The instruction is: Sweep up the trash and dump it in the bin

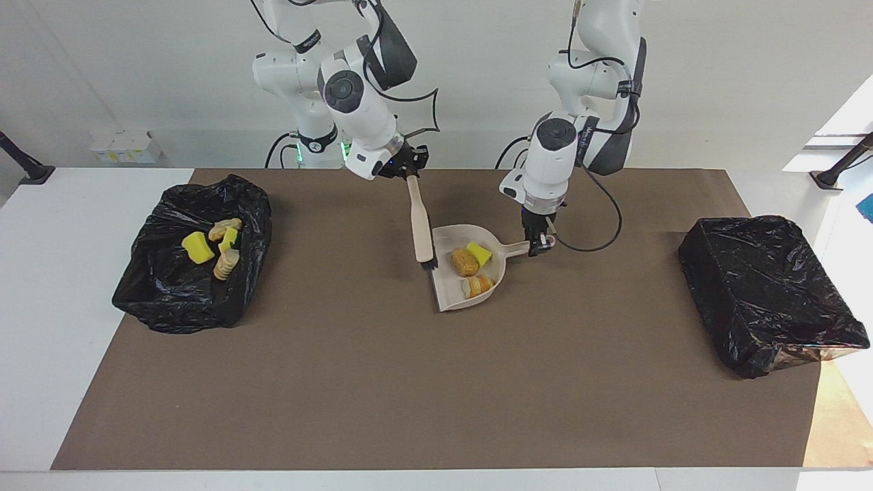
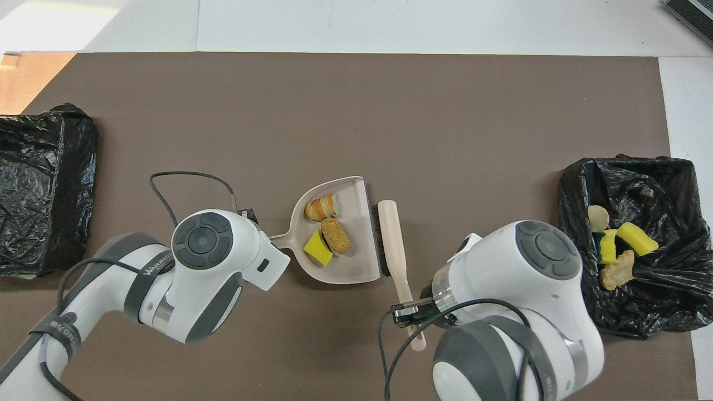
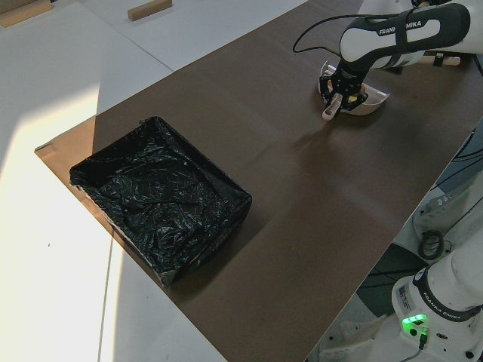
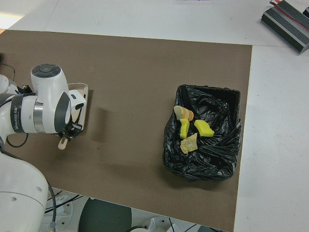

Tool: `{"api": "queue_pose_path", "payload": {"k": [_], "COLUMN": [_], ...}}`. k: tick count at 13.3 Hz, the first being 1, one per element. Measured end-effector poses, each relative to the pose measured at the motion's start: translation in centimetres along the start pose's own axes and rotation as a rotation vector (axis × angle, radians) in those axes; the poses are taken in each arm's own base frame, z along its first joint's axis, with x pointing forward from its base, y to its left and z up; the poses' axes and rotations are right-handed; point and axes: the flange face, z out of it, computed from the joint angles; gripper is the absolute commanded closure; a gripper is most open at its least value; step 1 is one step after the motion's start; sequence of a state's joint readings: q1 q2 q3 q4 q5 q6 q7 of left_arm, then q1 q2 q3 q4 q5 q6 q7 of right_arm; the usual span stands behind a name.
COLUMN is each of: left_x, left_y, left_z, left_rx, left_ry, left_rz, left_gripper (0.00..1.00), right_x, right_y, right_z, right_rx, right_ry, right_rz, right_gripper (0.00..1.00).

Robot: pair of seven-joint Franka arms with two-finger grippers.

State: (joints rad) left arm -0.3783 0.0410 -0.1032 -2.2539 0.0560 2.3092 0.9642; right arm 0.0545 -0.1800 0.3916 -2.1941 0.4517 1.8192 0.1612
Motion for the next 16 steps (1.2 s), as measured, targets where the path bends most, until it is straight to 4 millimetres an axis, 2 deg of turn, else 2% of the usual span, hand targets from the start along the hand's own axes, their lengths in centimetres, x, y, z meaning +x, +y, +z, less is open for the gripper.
{"api": "queue_pose_path", "payload": {"k": [2,4,5,7,11,12,14,16], "left_x": [-2.7,-5.7,-7.1,-10.5,-19.5,-22.0,-28.3,-35.1], "left_y": [-2.0,-4.6,-6.0,-8.6,-12.3,-13.0,-14.0,-14.4], "left_z": [-0.9,-3.7,-5.7,-9.3,-14.0,-15.4,-17.9,-18.2], "left_rx": [-0.015,-0.055,-0.065,-0.059,-0.043,-0.04,-0.018,-0.008], "left_ry": [0.002,-0.003,-0.003,0.003,0.011,0.012,0.012,0.009], "left_rz": [0.023,0.039,0.046,0.062,0.094,0.098,0.107,0.117], "left_gripper": [1.0,1.0,1.0,1.0,1.0,1.0,1.0,1.0], "right_x": [-0.9,-2.4,-3.5,-5.9,-10.6,-11.4,-12.3,-12.2], "right_y": [0.5,-0.5,-1.5,-4.2,-10.7,-11.7,-13.1,-13.4], "right_z": [-1.4,-1.2,-0.4,2.8,11.0,13.1,16.5,18.5], "right_rx": [-0.063,-0.094,-0.112,-0.152,-0.172,-0.17,-0.176,-0.185], "right_ry": [0.025,0.031,0.026,0.013,0.091,0.1,0.087,0.066], "right_rz": [-0.003,0.021,0.028,0.067,0.13,0.145,0.153,0.15], "right_gripper": [1.0,1.0,1.0,1.0,1.0,1.0,1.0,1.0]}}
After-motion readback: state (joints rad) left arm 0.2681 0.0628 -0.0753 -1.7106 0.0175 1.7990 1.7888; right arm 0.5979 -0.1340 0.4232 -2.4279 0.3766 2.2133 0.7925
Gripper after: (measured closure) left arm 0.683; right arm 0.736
